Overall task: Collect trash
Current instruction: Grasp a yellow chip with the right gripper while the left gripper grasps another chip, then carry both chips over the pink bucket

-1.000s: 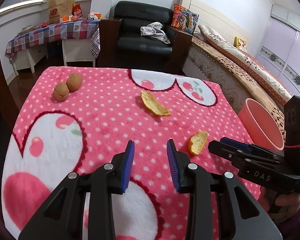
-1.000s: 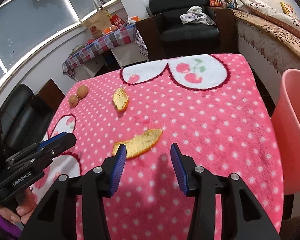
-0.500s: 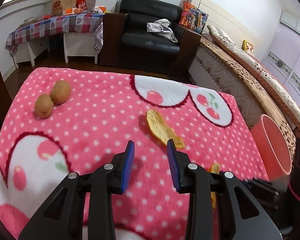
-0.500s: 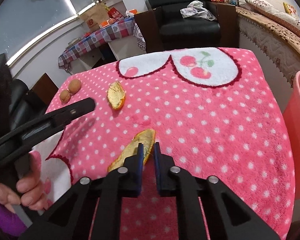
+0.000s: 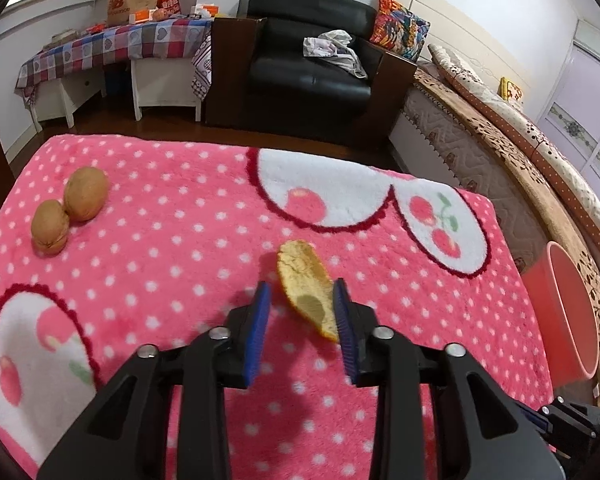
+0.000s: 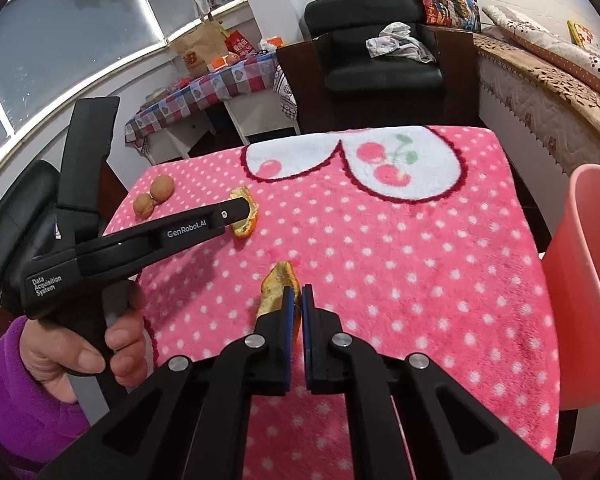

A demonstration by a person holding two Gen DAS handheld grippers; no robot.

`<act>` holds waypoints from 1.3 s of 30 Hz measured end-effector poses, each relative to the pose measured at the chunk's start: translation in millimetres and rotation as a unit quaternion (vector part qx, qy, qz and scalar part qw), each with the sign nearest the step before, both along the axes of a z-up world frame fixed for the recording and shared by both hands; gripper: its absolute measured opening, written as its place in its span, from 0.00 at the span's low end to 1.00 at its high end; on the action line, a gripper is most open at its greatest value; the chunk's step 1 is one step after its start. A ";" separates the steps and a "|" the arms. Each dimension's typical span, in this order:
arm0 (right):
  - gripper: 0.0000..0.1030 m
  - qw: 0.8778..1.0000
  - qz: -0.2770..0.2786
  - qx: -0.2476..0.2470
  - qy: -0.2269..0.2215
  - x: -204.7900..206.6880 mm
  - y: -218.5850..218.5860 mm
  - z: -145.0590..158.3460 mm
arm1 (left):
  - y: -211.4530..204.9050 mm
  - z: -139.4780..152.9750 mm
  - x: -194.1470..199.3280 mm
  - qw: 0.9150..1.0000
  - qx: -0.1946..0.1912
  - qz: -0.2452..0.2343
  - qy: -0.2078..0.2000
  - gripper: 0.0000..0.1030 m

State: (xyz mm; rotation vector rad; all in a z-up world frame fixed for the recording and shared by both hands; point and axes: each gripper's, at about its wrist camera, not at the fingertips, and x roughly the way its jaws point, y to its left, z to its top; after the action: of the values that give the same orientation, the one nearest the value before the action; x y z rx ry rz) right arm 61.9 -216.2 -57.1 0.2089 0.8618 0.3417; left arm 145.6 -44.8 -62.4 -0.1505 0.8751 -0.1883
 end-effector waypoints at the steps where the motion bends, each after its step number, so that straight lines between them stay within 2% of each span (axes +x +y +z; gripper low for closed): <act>1: 0.03 1.000 -0.001 0.001 0.000 -0.5 -1.5 -0.1 | -3.0 -0.6 -0.1 1.000 0.005 -0.002 0.000 0.19; 2: 0.03 1.000 -0.003 0.002 0.001 -1.6 -2.5 0.1 | -5.3 -1.5 -0.3 1.000 0.010 -0.003 0.001 0.13; 4: 0.03 1.000 -0.005 0.005 0.001 -3.2 -5.3 0.8 | -7.7 -2.8 -1.0 1.000 0.015 -0.002 0.003 0.07; 8: 0.03 1.000 -0.008 0.009 -0.003 -7.7 -9.2 4.4 | -7.2 0.1 -6.4 1.000 0.012 -0.001 0.000 0.02; 27: 0.03 0.999 -0.031 0.020 -0.026 -36.9 -36.8 28.1 | -20.2 53.0 -81.3 0.998 -0.023 -0.041 -0.041 0.02; 39: 0.03 0.997 -0.042 0.019 -0.058 -56.6 -48.5 51.4 | -27.3 84.7 -107.4 0.995 -0.032 -0.056 -0.072 0.02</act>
State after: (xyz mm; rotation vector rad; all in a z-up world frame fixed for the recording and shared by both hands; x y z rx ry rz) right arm 5.3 -264.7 -5.7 0.2579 0.7302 0.2882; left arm 38.2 -72.1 22.3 -0.1466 0.7347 -0.3284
